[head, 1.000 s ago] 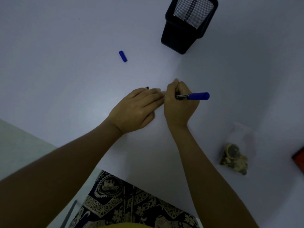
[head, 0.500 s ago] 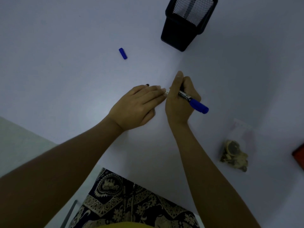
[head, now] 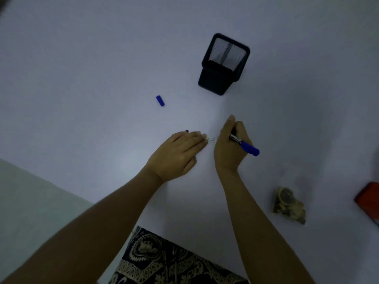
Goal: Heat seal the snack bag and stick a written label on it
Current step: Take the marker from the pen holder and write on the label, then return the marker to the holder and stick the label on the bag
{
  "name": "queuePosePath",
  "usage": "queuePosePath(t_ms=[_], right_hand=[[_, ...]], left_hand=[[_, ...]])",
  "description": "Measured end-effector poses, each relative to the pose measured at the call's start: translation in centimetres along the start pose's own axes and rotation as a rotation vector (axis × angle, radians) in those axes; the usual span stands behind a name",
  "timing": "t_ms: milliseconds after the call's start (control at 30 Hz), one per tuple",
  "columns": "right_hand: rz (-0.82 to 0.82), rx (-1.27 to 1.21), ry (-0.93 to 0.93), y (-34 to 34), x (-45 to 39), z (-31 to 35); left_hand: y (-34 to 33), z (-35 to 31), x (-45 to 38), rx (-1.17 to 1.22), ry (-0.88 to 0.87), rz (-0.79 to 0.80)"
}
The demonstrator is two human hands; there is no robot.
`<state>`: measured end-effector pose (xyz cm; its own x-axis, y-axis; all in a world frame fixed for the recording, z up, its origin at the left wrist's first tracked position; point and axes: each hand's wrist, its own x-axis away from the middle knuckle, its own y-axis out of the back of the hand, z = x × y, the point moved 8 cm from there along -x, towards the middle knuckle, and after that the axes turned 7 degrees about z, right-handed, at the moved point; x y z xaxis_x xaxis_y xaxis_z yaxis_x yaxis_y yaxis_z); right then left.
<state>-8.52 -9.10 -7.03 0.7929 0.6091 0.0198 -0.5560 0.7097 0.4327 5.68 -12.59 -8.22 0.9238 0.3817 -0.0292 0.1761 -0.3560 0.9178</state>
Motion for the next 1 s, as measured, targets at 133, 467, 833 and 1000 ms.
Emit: queuePosePath(t_ms=[133, 467, 833, 1000], right_hand=[[0.135, -0.044, -0.134, 1.6, -0.5, -0.4], [0.371, -0.007, -0.275, 4.5, 0.5, -0.2], [0.414, -0.137, -0.242, 5.5, 1.1, 1.5], [0.445, -0.227, -0.272, 5.7, 0.1, 2.2]], left_hand=[[0.7, 0.0, 0.1, 0.015, 0.001, 0.004], [3.1, -0.3, -1.8, 0.118, 0.089, -0.128], [6.9, 3.7, -1.5, 0.145, 0.363, -0.283], [7.6, 10.8, 1.2, 0.263, 0.828, -0.244]])
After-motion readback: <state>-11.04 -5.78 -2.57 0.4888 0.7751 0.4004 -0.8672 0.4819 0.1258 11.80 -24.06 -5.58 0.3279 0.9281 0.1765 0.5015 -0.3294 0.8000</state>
